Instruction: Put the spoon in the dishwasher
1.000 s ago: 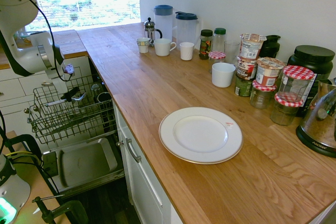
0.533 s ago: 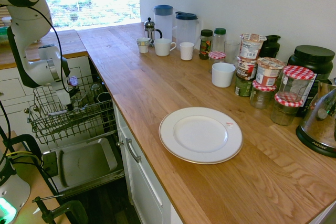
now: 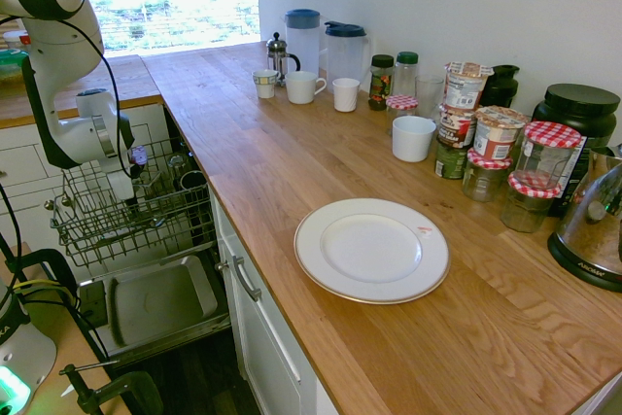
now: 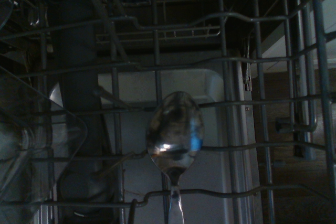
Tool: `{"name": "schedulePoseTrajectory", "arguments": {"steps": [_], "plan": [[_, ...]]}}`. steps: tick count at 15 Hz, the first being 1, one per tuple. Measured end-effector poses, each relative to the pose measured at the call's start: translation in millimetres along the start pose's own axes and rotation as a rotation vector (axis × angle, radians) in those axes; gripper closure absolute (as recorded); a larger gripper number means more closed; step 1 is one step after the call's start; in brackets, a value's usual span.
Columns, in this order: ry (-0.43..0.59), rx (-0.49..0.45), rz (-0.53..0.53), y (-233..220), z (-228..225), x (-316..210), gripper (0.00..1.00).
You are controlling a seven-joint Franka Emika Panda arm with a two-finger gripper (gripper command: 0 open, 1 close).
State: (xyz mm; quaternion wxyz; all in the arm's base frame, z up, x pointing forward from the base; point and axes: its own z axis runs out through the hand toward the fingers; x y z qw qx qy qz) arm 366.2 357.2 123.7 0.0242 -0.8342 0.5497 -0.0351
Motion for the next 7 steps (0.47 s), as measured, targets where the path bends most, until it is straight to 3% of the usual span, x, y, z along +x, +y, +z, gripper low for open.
{"name": "schedulePoseTrajectory", "arguments": {"steps": [3,7], "plan": [[-0.001,0.013,-0.002,-1,-7,0,0.0],[0.011,0.055,0.009,7,-59,2,0.0]]}}
